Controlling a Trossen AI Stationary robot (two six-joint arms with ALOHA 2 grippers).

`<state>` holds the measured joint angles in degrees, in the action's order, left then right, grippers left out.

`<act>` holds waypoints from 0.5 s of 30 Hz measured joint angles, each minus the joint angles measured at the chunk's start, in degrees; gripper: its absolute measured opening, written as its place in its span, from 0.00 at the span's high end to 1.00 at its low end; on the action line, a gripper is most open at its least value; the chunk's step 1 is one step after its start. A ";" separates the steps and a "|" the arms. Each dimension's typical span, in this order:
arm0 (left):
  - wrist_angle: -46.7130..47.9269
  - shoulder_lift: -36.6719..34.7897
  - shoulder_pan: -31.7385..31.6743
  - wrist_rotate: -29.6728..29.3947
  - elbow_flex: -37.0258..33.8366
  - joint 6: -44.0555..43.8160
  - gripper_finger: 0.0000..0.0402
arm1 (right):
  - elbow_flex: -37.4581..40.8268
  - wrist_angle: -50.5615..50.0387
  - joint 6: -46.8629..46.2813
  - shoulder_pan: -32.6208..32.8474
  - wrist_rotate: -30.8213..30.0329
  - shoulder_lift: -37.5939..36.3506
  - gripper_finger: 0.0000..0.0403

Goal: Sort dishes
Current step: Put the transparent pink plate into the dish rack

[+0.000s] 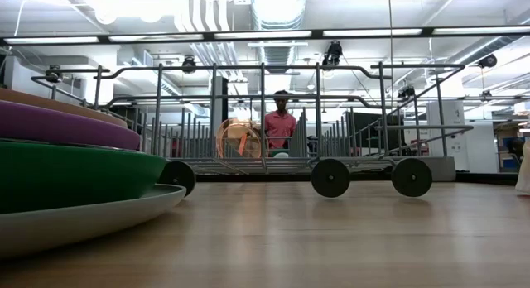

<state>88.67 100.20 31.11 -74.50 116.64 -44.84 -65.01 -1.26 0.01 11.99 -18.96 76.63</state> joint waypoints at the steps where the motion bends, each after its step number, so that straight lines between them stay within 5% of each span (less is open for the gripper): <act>1: 0.28 0.00 0.00 0.01 0.00 0.00 1.00 | 0.00 -0.87 0.00 0.00 -0.79 -0.14 0.46; 15: 1.19 0.00 -0.89 0.10 -0.20 0.02 1.00 | -0.02 -8.05 0.11 0.15 -2.10 -3.93 0.46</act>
<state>89.86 100.20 30.22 -74.40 116.44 -44.82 -65.04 -9.31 0.12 12.14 -21.06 72.69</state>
